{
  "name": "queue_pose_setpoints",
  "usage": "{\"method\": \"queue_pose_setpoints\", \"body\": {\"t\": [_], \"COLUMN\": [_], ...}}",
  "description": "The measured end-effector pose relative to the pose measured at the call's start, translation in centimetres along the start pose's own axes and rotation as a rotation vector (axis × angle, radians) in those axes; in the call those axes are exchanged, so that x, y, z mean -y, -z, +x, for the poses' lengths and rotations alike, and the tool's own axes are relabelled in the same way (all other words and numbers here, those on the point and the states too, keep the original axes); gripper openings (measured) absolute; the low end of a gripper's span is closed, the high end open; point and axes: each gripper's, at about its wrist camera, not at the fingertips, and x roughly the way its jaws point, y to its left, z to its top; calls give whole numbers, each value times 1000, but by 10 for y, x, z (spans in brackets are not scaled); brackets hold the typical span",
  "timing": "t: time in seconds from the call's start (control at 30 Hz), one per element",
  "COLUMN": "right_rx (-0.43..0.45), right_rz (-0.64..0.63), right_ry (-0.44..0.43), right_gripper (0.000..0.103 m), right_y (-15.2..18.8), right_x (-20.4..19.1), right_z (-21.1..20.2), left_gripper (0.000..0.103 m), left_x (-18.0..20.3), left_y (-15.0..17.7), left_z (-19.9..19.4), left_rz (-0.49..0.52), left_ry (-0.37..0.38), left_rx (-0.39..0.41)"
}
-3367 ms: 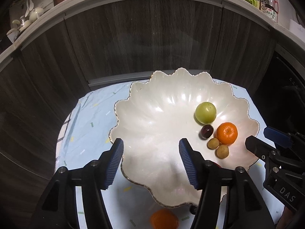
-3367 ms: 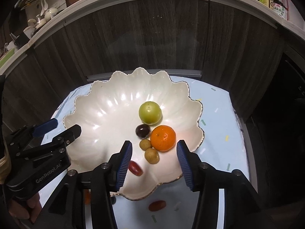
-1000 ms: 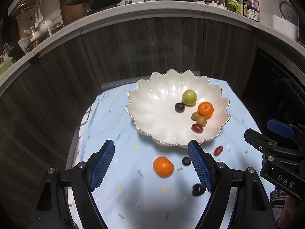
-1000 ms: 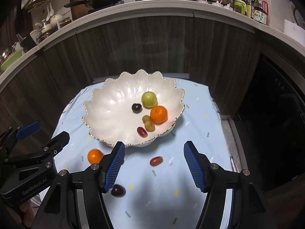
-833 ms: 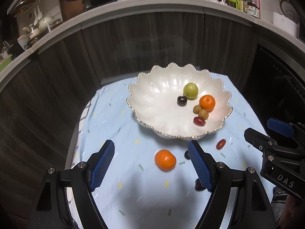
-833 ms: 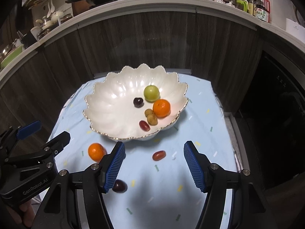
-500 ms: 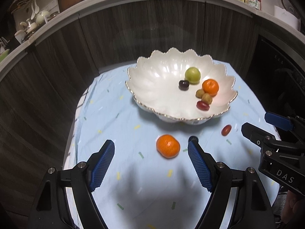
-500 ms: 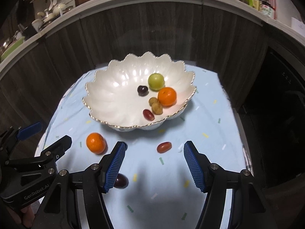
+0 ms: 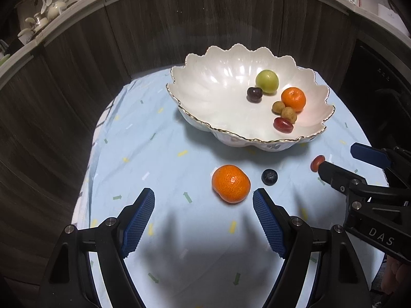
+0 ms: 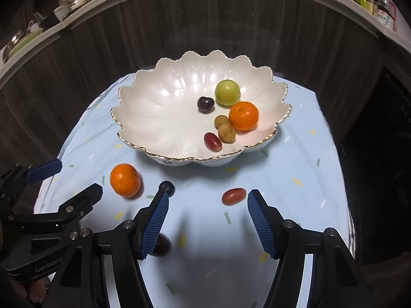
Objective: Organize fruits
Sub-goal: 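Lower the left gripper onto the mandarin while the right gripper approaches the blueberry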
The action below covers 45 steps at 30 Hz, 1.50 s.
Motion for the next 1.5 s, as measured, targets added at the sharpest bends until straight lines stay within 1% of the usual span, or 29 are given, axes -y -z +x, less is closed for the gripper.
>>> {"method": "queue_pose_setpoints", "body": {"t": [0.17,0.23,0.4,0.57,0.7,0.73,0.8,0.9,1.07,1.17,1.3,1.5], "right_rx": [-31,-48,-79,-93,-102,-105,-111,-123,-144,-169,-202,-249], "right_rz": [-26,-33,-84,-73,-70,-70,-75,-102,-156,-158,-150,-137], "right_ry": [-45,-56,-60,-58,-63,-70,-86,-132,-182,-189,-192,-196], "right_gripper": [65,65,65,65,65,65,64,64,64,58,54,49], "right_y": [1,-1,-2,-1,-2,-2,-4,-8,-13,-17,-20,-22], "right_x": [-2,-1,-4,-1,1,1,1,-2,-15,-20,-23,-25], "right_z": [13,21,35,42,47,48,51,55,63,71,81,89], "left_gripper": [78,78,78,77,71,69,67,67,67,67,67,62], "left_x": [3,4,6,10,13,13,14,17,18,15,13,12], "left_y": [0,0,3,5,4,4,3,3,4,2,-1,-3], "left_z": [10,16,27,37,45,47,50,54,59,64,70,77], "left_rz": [14,24,59,84,98,103,115,132,134,128,124,113], "left_ry": [3,12,14,23,43,46,58,108,117,115,113,146], "left_rx": [-8,-24,-45,-60,-79,-80,-87,-100,-102,-106,-110,-113]}}
